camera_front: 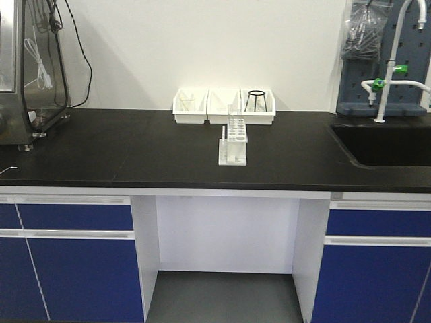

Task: Flip and reinsert test tube from rack
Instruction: 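Drive the base toward the white test-tube rack on the bench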

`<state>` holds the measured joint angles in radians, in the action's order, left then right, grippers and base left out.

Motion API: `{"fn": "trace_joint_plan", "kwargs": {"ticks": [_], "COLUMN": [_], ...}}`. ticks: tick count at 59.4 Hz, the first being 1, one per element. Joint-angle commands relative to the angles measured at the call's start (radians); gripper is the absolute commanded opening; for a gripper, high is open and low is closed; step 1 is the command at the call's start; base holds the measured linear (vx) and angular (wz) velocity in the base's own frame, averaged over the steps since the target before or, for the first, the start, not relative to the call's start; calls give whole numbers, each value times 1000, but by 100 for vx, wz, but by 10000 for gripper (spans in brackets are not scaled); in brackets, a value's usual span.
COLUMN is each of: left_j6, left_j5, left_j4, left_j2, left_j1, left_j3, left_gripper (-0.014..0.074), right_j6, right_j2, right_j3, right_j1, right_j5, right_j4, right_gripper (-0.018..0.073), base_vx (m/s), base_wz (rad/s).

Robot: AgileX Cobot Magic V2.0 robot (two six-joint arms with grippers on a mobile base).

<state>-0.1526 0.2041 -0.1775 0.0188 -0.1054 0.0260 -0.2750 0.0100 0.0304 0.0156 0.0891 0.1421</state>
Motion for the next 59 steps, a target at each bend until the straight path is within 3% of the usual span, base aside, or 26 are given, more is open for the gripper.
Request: {"fn": "trace_joint_plan", "kwargs": {"ticks": [1,59], "left_j6": [-9,-9], "left_j5": [-82,-82], "left_j4": [5,5], "left_j2": [7,7], "left_j1": [0,0], "left_j3": [-4,-4], "left_gripper": [-6,-6], "right_j6": [12,12], "right_j2": [14,14], "right_j3": [3,3], "right_j1": [-4,-3], "right_j5": [-77,-76], "right_j4": [12,12], "right_gripper": [-11,-11], "base_vx": [27,38], "base_wz": [10,-3]}}
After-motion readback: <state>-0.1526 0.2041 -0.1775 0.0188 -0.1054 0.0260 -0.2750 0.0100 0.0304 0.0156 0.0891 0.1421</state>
